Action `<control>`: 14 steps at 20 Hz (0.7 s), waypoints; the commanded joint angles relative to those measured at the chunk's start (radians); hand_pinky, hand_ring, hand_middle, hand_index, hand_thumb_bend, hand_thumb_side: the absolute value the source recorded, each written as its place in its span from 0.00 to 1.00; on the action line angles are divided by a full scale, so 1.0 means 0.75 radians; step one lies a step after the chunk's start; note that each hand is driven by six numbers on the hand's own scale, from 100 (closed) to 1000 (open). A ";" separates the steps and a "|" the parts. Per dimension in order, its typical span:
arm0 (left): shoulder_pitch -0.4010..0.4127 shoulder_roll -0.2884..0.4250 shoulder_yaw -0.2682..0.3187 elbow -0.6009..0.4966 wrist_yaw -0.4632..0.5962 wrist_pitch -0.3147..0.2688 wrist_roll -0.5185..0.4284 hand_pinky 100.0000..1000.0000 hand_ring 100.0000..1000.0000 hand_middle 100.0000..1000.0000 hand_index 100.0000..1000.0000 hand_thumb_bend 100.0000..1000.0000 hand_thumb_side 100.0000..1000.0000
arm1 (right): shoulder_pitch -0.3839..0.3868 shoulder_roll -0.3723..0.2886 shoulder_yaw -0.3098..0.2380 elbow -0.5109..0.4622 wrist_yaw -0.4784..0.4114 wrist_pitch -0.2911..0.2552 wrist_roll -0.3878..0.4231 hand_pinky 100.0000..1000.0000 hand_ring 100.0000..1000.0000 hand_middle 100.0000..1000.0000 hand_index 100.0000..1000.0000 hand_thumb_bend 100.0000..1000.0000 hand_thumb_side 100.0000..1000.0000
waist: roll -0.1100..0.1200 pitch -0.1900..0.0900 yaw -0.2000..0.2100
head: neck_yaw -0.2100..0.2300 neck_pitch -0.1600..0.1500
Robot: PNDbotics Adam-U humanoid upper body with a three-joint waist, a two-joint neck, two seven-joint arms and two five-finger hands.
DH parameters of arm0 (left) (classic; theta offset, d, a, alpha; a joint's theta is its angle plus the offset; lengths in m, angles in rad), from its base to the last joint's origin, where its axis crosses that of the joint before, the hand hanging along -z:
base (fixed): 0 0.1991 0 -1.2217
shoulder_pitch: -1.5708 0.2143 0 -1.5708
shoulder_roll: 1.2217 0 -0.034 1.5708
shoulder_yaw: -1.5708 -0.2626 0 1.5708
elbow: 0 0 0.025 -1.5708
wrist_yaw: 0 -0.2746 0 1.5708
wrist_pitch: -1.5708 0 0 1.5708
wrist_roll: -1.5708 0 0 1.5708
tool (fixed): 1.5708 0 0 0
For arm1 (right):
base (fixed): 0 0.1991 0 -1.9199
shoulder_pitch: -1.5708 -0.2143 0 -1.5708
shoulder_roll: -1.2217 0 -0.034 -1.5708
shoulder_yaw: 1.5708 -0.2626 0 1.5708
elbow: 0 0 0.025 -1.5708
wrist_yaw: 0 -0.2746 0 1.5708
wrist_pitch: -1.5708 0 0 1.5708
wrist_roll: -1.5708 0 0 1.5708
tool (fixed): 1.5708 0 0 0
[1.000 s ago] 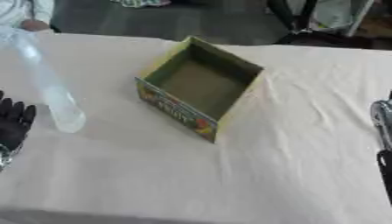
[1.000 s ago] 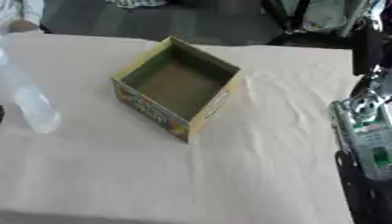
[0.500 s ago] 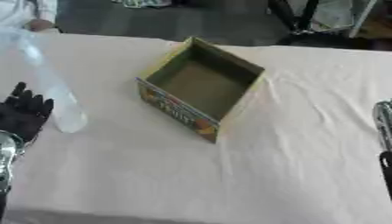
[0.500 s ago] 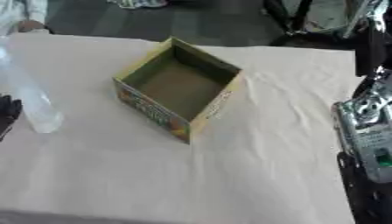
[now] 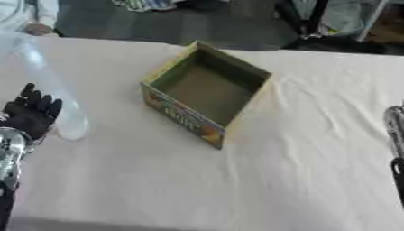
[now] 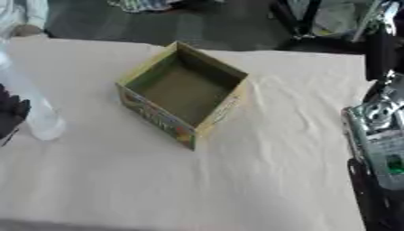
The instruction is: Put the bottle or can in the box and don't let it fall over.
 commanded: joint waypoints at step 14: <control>-0.107 0.033 0.023 -0.001 -0.166 -0.057 0.061 0.00 0.00 0.00 1.00 0.86 1.00 | -0.017 -0.027 0.001 -0.027 -0.010 0.007 0.012 0.70 0.69 0.75 0.74 0.00 0.48 | -0.005 -0.022 -0.005 | 0.013 -0.009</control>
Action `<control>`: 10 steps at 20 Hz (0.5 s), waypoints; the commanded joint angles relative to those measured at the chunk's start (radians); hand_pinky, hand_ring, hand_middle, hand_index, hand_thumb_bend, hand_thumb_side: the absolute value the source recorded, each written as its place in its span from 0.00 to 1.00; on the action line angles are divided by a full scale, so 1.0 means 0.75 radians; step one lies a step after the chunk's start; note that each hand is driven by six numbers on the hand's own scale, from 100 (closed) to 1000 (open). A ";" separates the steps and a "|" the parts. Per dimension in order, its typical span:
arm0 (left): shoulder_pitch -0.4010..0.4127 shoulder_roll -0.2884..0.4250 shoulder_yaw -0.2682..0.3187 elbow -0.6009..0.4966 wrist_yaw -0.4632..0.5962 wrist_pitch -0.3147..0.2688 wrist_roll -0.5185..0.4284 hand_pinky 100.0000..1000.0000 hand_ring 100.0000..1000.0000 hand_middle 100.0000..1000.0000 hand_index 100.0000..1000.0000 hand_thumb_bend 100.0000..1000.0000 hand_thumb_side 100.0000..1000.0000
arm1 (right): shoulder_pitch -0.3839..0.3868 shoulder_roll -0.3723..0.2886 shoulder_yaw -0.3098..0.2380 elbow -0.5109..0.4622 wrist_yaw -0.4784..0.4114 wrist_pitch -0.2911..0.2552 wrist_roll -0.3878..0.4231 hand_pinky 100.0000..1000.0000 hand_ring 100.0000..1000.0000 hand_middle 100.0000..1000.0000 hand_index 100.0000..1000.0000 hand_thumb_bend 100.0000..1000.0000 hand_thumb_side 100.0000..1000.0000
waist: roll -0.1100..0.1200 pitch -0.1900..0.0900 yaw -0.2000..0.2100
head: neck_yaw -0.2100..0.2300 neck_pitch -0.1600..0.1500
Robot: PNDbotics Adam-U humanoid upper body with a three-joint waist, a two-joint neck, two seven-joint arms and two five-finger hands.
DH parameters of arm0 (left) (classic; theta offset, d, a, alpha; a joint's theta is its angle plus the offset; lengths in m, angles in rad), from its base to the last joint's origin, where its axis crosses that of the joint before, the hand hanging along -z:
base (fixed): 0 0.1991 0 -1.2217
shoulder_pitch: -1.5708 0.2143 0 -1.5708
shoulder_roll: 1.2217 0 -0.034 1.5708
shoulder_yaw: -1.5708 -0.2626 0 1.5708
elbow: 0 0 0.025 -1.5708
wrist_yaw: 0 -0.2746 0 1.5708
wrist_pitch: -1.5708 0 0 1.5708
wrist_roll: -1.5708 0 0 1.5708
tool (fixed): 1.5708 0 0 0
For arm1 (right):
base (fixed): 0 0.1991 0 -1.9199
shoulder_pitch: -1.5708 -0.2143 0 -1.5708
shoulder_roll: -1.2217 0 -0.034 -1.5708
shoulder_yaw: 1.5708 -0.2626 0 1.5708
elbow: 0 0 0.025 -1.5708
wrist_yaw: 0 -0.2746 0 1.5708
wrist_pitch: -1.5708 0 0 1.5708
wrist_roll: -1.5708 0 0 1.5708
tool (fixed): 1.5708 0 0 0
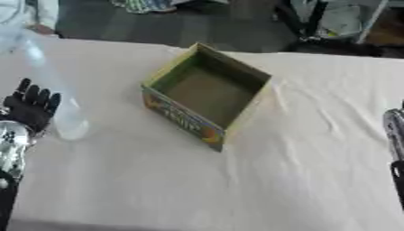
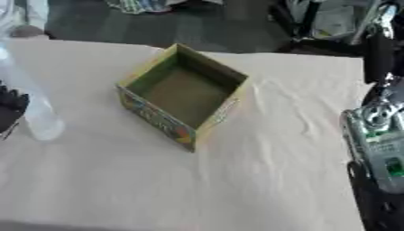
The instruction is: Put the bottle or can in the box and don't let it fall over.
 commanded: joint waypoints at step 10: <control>-0.082 0.037 0.005 -0.039 -0.107 0.019 0.053 0.00 0.00 0.00 1.00 0.86 1.00 | -0.018 -0.027 0.003 -0.029 -0.009 0.000 0.006 0.70 0.69 0.75 0.74 0.00 0.48 | 0.003 -0.021 -0.006 | 0.014 -0.003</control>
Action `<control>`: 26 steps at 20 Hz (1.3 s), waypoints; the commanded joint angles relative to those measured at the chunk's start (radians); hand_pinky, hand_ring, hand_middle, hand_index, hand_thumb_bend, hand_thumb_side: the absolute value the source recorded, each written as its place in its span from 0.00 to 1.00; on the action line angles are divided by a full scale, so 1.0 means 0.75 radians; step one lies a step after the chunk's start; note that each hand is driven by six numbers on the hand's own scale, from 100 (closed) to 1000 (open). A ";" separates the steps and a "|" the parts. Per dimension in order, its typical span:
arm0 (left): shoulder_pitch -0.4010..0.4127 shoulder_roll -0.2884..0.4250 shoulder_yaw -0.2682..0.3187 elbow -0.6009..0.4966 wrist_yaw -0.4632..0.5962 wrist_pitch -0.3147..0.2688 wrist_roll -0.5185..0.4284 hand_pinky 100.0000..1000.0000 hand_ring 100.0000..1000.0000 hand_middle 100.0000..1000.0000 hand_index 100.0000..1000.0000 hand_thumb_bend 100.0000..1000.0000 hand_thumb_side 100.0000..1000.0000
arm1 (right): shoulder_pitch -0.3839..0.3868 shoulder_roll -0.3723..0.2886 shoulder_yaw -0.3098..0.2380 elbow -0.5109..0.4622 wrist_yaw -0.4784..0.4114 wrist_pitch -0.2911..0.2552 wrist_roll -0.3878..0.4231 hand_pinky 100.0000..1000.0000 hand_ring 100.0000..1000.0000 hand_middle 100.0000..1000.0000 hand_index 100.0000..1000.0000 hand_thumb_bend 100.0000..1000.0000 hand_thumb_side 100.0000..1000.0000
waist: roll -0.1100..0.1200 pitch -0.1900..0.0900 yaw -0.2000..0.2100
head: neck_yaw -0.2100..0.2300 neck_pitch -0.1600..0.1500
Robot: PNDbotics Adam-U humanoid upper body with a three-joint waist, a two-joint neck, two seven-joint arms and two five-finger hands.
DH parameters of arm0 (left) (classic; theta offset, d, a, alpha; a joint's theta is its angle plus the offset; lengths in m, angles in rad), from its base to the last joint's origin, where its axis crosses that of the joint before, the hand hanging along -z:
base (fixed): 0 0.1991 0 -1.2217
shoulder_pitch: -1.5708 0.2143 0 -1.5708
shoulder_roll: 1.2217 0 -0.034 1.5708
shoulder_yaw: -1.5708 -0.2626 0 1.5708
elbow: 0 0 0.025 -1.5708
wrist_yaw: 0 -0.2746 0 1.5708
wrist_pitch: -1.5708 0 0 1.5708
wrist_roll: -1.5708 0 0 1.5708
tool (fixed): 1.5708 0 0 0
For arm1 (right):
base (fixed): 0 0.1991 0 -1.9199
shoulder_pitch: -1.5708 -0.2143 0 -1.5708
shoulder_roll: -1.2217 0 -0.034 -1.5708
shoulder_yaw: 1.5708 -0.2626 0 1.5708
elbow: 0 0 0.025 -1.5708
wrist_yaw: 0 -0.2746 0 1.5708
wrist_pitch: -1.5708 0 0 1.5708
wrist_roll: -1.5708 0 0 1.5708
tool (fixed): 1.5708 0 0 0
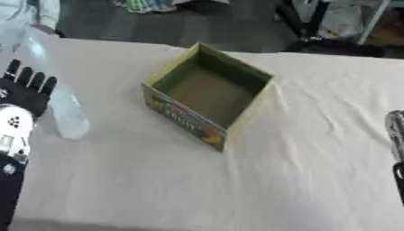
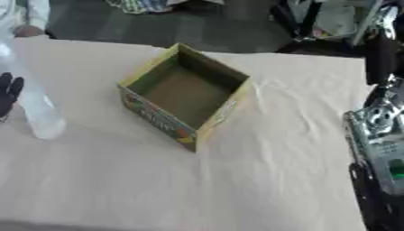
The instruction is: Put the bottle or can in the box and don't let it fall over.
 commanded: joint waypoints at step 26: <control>-0.255 0.045 -0.081 -0.130 0.039 0.058 -0.093 0.00 0.00 0.00 1.00 0.91 1.00 | -0.021 -0.026 0.008 -0.030 -0.013 0.003 0.017 0.70 0.69 0.76 0.74 0.00 0.48 | 0.003 -0.029 -0.009 | 0.016 0.017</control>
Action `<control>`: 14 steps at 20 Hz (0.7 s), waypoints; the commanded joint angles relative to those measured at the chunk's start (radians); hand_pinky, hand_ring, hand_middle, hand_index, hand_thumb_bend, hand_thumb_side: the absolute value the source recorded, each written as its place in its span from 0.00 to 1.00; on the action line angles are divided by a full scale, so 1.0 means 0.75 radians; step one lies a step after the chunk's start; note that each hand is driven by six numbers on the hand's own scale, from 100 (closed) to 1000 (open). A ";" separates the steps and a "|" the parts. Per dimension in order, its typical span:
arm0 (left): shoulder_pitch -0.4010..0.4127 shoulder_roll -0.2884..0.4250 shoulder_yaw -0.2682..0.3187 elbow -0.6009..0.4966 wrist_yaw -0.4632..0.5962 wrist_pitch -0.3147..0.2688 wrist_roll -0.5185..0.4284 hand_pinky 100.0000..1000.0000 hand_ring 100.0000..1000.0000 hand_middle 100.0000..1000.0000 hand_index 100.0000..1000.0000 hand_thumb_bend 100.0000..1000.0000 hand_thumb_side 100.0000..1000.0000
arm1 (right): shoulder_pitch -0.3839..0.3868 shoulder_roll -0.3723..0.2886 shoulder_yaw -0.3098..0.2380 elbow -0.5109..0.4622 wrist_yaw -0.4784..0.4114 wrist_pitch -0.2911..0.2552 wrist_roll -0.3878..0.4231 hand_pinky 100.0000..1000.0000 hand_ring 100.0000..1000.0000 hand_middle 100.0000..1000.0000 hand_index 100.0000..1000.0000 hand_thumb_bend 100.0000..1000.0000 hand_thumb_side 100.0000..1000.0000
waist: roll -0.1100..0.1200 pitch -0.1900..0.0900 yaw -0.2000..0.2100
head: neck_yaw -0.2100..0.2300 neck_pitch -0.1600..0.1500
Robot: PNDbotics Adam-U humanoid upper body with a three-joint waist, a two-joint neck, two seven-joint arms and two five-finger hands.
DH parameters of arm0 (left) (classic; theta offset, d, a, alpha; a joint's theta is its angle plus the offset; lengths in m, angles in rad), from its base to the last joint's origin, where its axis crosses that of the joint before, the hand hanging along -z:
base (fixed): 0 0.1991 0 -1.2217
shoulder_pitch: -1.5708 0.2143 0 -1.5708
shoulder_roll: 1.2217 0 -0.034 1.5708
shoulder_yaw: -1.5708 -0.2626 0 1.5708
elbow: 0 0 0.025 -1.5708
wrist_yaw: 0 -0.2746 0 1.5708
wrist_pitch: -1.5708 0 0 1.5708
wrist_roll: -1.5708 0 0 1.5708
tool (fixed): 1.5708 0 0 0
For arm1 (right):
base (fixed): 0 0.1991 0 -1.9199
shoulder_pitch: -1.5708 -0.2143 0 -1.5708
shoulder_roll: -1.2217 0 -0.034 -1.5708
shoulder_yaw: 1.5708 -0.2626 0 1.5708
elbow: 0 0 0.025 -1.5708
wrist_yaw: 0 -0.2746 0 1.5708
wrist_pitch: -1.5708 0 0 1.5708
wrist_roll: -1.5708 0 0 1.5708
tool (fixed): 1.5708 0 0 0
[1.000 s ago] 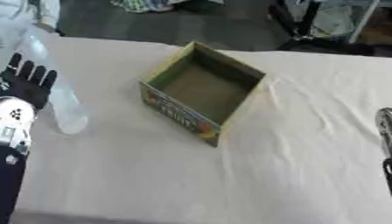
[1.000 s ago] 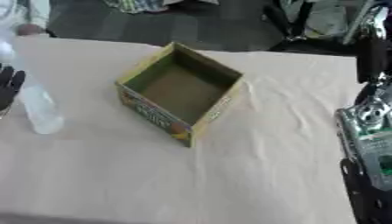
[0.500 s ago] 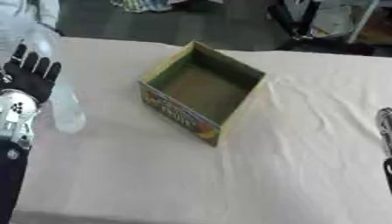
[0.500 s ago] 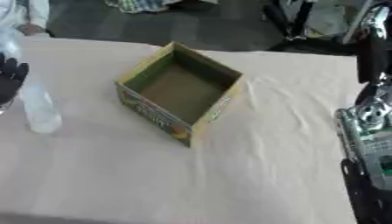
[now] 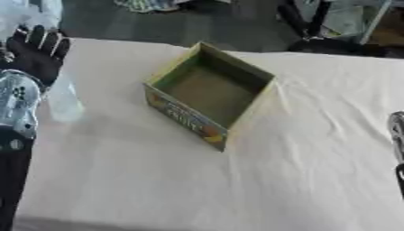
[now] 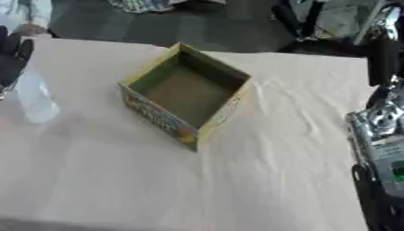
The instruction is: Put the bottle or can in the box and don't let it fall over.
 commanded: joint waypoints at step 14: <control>-0.429 0.028 -0.205 0.113 0.068 0.220 -0.083 0.00 0.00 0.00 1.00 0.87 1.00 | -0.042 -0.001 0.014 -0.035 -0.006 0.006 0.026 0.70 0.69 0.76 0.74 0.00 0.47 | -0.012 -0.033 -0.060 | -0.017 0.025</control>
